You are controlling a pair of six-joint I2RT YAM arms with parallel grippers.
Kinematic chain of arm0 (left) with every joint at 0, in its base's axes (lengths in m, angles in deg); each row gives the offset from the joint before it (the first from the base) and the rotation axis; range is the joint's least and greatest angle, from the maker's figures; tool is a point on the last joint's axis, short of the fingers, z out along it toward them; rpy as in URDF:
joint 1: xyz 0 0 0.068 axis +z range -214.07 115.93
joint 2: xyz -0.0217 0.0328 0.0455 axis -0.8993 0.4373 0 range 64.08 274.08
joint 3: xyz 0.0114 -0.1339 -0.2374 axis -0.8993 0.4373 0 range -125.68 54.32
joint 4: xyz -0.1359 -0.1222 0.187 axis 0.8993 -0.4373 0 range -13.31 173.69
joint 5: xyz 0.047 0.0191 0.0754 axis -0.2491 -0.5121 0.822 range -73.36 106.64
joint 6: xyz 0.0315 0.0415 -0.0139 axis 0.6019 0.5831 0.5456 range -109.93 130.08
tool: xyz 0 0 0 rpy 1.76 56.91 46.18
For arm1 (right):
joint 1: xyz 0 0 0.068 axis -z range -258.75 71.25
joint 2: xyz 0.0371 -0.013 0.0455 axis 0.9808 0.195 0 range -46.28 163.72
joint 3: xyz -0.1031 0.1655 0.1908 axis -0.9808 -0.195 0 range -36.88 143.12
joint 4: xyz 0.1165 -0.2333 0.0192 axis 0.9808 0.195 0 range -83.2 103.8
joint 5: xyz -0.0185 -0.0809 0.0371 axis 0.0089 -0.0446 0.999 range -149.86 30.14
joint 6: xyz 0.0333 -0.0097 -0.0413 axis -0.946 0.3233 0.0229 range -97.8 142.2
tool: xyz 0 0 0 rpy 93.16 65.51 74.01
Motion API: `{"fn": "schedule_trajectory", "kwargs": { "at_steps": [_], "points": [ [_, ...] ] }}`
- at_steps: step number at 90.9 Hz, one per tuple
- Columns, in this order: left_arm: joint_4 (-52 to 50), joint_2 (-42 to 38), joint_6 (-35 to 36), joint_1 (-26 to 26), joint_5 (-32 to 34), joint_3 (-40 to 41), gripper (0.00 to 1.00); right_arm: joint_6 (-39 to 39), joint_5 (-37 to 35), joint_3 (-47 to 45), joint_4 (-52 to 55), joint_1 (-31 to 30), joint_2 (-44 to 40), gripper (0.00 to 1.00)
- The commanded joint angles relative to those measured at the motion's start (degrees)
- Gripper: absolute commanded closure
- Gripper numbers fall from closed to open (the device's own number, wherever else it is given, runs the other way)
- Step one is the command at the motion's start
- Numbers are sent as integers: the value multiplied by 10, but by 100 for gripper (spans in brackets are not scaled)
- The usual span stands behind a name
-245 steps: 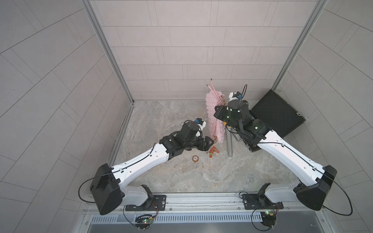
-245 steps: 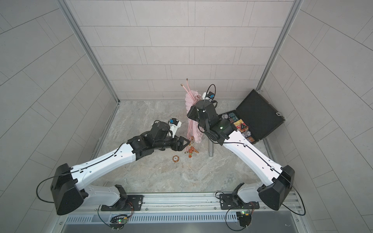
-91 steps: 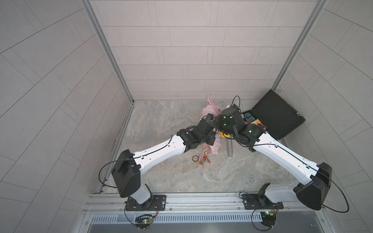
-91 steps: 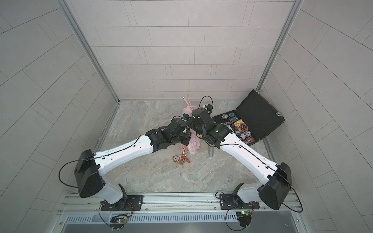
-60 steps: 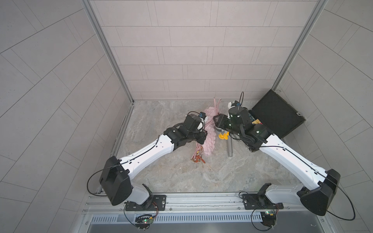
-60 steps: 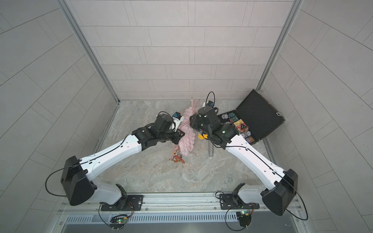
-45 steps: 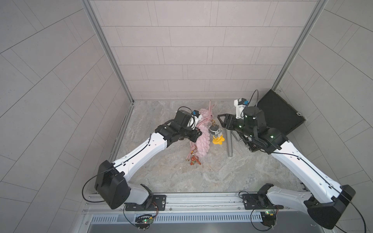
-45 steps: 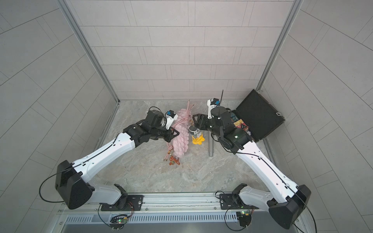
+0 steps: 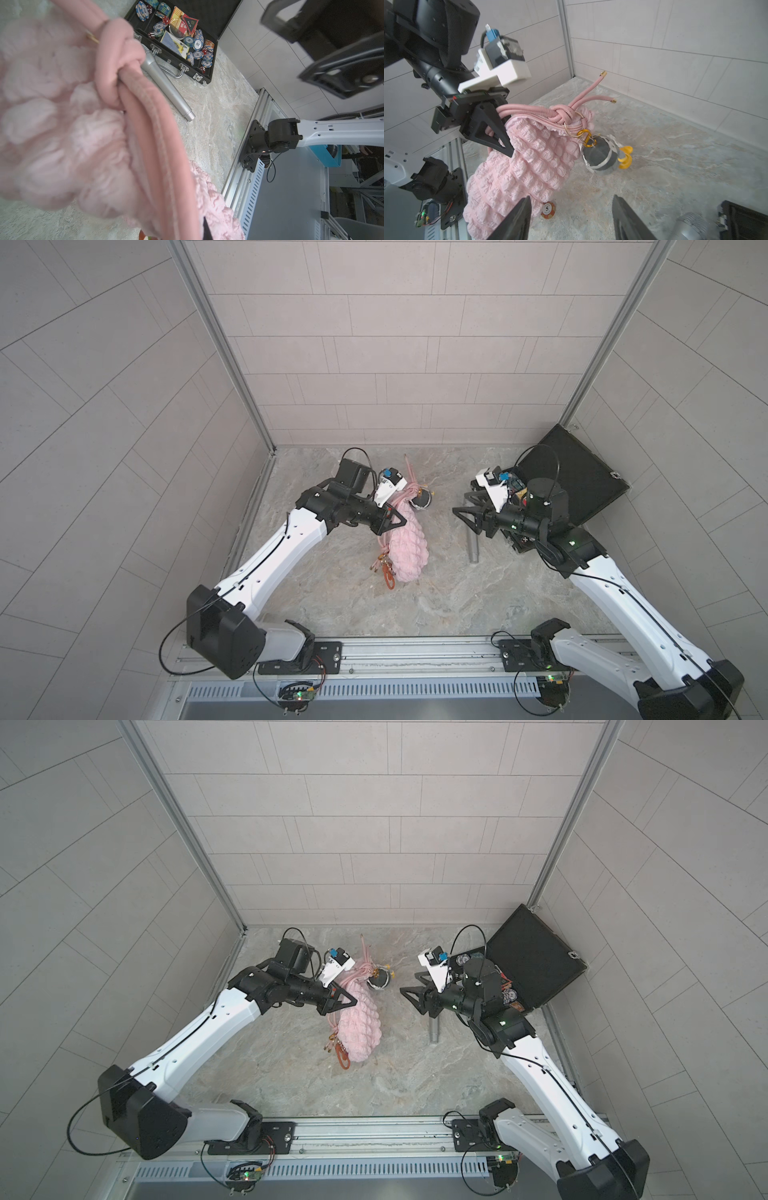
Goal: Remove the decoration from the bag
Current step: Adjust the bag, then remove the decoration item from the bag.
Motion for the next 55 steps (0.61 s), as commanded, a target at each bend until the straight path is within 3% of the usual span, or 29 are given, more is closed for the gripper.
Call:
{"fn": "schedule_trajectory", "kwargs": {
  "at_steps": [1,10,23,43,55],
  "points": [
    [-24,-33,63,7,-23,-28,100,31,54,-22,-116,2,23,42],
    [-30,-40,67,11,-27,-39,100,30,61,-51,-190,-4,38,45],
    [-37,-32,37,11,-43,-59,100,80,1,-56,-218,-47,62,49],
    [-25,-30,-19,10,-51,-73,100,49,-229,-83,-296,-160,89,52],
    [-21,-39,-36,10,-50,-71,100,60,-325,-80,-302,-183,103,53]
  ]
}}
